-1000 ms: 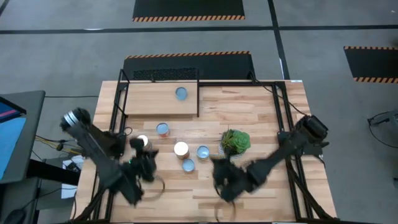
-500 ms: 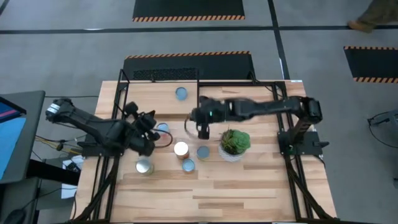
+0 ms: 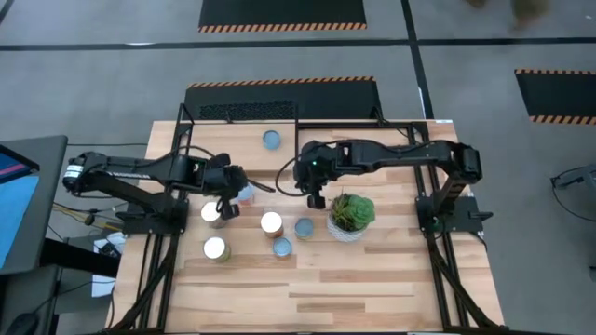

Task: Pick and place cans onto a shelf
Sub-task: Put the canned tomatoes on the shelf

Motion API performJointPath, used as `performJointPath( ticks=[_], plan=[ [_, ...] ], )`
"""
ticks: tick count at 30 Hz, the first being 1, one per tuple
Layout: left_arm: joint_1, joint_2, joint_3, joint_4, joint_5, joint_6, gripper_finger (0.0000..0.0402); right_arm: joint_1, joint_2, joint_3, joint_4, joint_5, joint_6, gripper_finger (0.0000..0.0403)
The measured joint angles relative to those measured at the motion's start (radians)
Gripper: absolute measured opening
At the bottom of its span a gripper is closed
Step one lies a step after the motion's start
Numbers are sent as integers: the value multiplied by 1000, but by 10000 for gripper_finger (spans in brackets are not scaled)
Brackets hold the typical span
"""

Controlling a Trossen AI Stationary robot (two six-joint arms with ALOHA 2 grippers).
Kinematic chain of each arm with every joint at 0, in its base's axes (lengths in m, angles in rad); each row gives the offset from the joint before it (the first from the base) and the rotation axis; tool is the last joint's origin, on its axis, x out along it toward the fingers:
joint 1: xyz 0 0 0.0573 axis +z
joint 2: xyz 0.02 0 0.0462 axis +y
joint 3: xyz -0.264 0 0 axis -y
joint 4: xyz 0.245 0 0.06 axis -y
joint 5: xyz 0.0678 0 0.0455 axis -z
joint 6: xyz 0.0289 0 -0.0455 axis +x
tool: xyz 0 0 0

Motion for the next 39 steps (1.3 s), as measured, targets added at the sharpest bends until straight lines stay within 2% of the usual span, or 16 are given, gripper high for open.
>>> performJointPath(
  ticks=[5, 10, 15, 20, 23, 28, 33, 39],
  plan=[
    [2, 0, 0, -169, 15, -132, 0, 32, 0, 0, -8, 11, 11, 29],
    [6, 0, 0, -303, -26, -216, 0, 40, 0, 0, -5, 110, -18, 18],
    [94, 0, -3, -311, 123, -149, 0, 2, 0, 0, -12, 115, -21, 20],
    [234, 0, -3, -312, 173, -110, 0, -53, 0, 0, -49, 115, -21, 30],
    [282, 0, -3, -335, 207, -85, 0, -75, 0, 0, -82, 111, -21, 32],
    [308, 0, -38, -294, 215, -80, 1, -78, 0, 0, -113, 105, -22, 27],
    [307, 2, -130, -277, 324, -77, 26, -75, 1, 0, -158, 104, -30, 23],
    [306, -6, -148, -302, 305, -91, 64, -76, 1, 0, -167, 104, -30, 25]
  ],
)
